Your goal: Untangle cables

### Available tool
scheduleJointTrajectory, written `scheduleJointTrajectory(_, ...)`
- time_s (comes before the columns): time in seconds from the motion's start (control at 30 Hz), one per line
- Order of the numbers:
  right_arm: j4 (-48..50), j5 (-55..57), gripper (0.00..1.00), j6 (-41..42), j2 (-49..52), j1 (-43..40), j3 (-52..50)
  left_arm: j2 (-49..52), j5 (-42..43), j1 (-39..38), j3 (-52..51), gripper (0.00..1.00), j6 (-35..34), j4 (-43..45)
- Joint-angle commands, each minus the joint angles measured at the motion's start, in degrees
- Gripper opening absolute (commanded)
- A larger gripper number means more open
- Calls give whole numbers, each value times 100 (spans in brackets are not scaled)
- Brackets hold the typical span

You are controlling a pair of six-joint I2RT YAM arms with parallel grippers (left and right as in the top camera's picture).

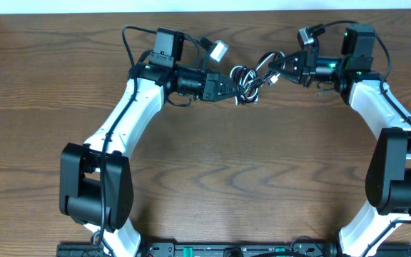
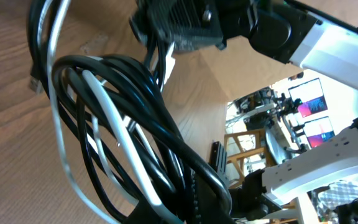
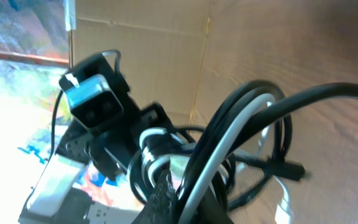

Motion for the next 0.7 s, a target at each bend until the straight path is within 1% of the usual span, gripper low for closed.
scheduleJointTrajectory(0.0,439,164,1,678,39,-90,33,59,-153,-107,-57,7,164,-57)
scheduleJointTrajectory(0.17,1189,-7,1,1119,39,-92,35,68,-343,-205,-57,8,205,-59)
scheduleJointTrajectory(0.37,1233,-2,1,1727,39,-83,35,70,-890,-282,-57,7,205,-105)
scheduleJointTrajectory(0.5,1294,-175,1,1449,39,-79,35,70,-1432,-302,-57,8,205,-201)
scheduleJointTrajectory(0.57,1294,-459,1,1134,39,-81,35,70,-1808,-299,-57,8,203,-302)
scheduleJointTrajectory(0.63,1285,-798,1,647,39,-81,33,70,-2197,-299,-57,7,201,-444)
scheduleJointTrajectory(0.67,1211,-800,1,490,39,-79,17,70,-2310,-299,-57,8,203,-514)
